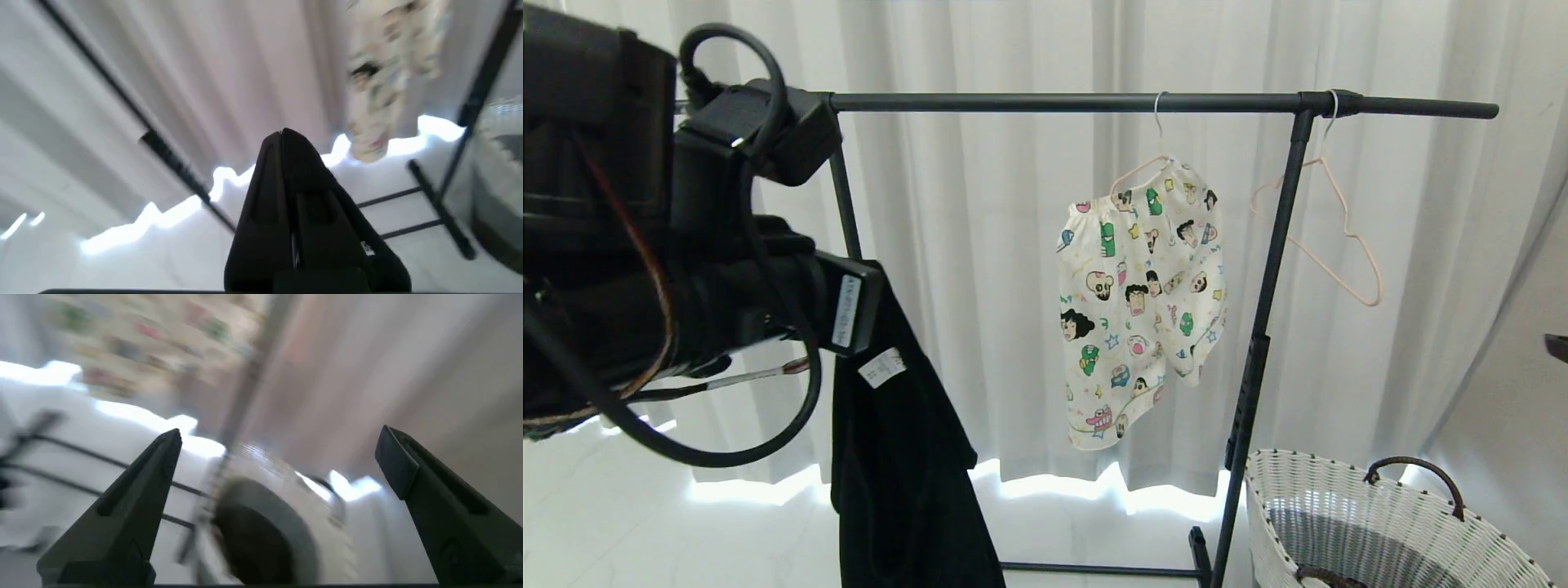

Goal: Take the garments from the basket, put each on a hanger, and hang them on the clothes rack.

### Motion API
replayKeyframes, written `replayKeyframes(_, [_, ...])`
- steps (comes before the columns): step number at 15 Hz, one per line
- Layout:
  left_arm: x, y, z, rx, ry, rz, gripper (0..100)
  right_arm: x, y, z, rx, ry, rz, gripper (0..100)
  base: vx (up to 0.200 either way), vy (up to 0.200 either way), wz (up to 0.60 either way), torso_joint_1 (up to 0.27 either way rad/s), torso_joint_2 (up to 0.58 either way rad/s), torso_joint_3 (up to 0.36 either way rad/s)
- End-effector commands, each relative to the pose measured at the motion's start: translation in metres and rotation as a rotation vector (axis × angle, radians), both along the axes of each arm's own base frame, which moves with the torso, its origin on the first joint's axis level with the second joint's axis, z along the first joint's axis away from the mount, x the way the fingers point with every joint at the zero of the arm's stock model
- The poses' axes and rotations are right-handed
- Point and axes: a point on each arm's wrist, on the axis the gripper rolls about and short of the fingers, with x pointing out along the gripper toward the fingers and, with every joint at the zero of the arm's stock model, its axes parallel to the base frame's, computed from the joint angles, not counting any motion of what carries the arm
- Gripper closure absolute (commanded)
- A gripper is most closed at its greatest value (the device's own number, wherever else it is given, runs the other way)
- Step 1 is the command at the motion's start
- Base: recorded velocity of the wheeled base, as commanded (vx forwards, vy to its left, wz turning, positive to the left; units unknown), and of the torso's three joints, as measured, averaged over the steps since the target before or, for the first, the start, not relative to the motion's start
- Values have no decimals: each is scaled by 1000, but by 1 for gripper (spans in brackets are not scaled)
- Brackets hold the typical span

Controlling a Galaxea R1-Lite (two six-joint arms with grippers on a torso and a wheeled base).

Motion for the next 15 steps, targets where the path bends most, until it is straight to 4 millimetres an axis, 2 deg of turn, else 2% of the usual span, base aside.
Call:
replayKeyframes(1, [-18,29,-4,-6,-15,79,100,1,-19,-12,-76,50,-185,0,0,0,0,0,0,0])
replayKeyframes(2, [-25,40,-8,-5,-14,112,100,0,-20,-20,-79,74,-194,0,0,0,0,0,0,0])
replayKeyframes(4, [-35,49,-13,-4,-12,129,100,0,-19,-27,-60,92,-183,0,0,0,0,0,0,0])
replayKeyframes(8, [-40,51,-18,1,-4,129,100,13,-15,-24,262,59,-171,0,0,0,0,37,-88,-60])
replayKeyframes(15, [-45,54,-27,20,14,139,100,15,-14,-22,287,57,-150,0,0,0,0,173,-433,-262])
